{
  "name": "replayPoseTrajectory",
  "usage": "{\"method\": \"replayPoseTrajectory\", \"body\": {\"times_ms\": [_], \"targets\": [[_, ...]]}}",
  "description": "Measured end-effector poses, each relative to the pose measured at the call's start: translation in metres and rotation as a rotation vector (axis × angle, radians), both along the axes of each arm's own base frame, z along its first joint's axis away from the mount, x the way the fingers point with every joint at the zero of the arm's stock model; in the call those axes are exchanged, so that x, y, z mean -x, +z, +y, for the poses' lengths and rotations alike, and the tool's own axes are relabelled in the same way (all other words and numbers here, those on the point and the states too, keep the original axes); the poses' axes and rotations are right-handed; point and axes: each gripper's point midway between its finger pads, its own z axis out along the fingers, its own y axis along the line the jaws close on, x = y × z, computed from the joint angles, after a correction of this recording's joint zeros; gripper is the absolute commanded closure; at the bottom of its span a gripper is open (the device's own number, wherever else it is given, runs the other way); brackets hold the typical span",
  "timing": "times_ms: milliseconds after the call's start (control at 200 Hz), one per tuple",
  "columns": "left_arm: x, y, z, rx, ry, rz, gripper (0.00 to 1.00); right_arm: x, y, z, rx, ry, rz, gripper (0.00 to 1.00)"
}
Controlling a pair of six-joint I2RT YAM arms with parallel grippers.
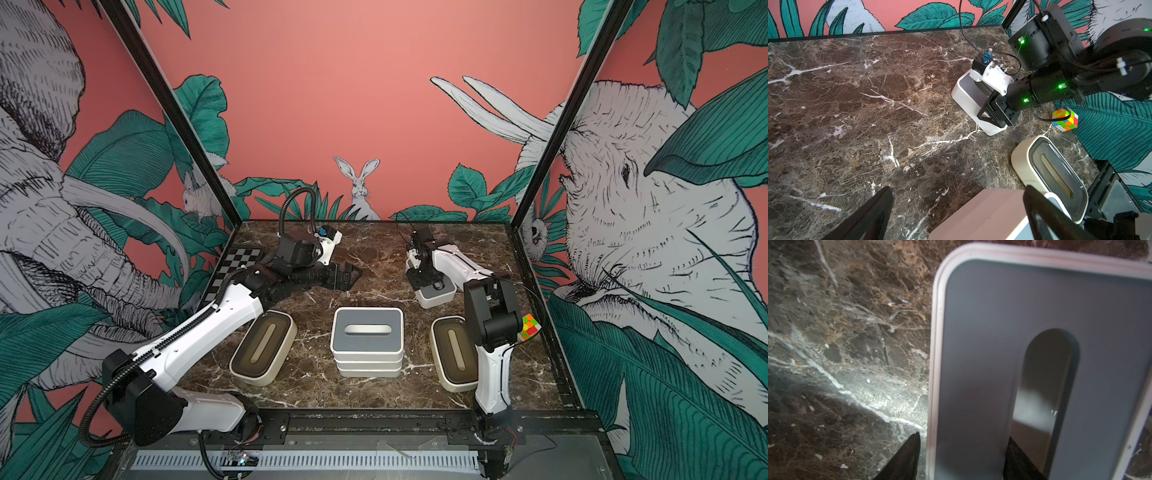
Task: Stack the tissue boxes
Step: Pick up the tissue box from the center of the board.
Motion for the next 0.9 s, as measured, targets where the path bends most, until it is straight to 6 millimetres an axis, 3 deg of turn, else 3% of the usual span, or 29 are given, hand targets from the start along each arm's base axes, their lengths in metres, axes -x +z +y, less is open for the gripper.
{"method": "replayPoseTrajectory", "body": {"times_ms": [70, 165, 495, 585, 715, 835, 900], "targets": [[0.000, 0.000, 0.000, 0.000, 0.000, 0.000, 0.00, -0.001, 0.000, -0.002, 0.009, -0.003, -0.003, 0.50], [0.000, 0.000, 0.000, 0.000, 0.000, 0.000, 0.00, -0.001, 0.000, -0.002, 0.013, -0.004, -0.006, 0.65], [-0.003, 0.011, 0.008, 0.031, 0.009, -0.016, 0.00, -0.001, 0.010, -0.001, 0.018, 0.056, -0.028, 0.66], [-0.001, 0.022, 0.015, 0.048, 0.020, -0.037, 0.01, -0.001, 0.035, 0.001, -0.001, 0.088, -0.083, 0.66], [0.005, 0.040, 0.030, 0.077, 0.047, -0.061, 0.01, 0.003, 0.096, 0.007, -0.061, 0.150, -0.219, 0.66], [0.012, 0.049, 0.039, 0.095, 0.064, -0.059, 0.00, 0.018, 0.155, 0.013, -0.113, 0.241, -0.348, 0.66], [0.017, 0.048, 0.043, 0.100, 0.075, -0.036, 0.00, 0.030, 0.177, 0.018, -0.128, 0.305, -0.392, 0.66]]}}
